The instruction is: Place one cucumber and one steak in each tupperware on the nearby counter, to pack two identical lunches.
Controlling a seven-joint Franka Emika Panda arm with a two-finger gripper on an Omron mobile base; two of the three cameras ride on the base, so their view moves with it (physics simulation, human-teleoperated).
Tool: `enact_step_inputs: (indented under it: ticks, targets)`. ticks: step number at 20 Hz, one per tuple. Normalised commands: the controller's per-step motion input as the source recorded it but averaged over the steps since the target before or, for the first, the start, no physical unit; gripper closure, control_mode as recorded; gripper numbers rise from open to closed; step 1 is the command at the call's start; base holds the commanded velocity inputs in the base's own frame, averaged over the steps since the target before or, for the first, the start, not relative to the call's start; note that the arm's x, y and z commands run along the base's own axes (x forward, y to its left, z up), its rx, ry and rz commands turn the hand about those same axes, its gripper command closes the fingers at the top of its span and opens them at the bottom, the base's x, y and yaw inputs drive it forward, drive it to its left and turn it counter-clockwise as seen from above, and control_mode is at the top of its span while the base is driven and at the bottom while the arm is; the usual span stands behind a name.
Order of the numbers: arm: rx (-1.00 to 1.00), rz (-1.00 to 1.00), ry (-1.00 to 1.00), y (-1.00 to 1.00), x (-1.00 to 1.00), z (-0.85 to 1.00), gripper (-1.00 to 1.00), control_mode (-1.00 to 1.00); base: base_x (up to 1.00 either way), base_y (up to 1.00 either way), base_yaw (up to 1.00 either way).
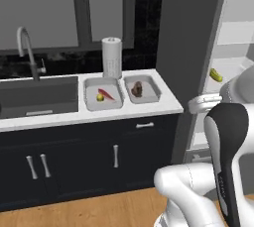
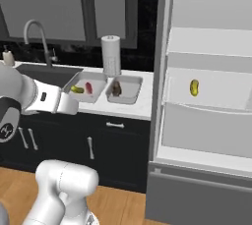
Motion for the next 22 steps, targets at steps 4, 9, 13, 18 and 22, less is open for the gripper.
enact_step_inputs:
  ticks: [4, 9, 13, 18, 22]
  targets:
    - [0.00, 0.00, 0.00, 0.00, 0.00, 0.00, -1.00, 1.00, 0.00, -0.82, 0.00]
    - [0.00, 0.00, 0.00, 0.00, 0.00, 0.00, -1.00, 1.00, 0.00, -0.73, 0.00]
    - [0.00, 0.00, 0.00, 0.00, 0.00, 0.00, -1.00, 1.00, 0.00, -0.63, 0.00]
    - [0.00, 0.00, 0.00, 0.00, 0.00, 0.00, -1.00, 1.00, 0.05, -0.46, 0.00]
    - [0.00, 0.00, 0.00, 0.00, 0.00, 0.00, -1.00, 1.00, 0.40, -0.16, 0.00]
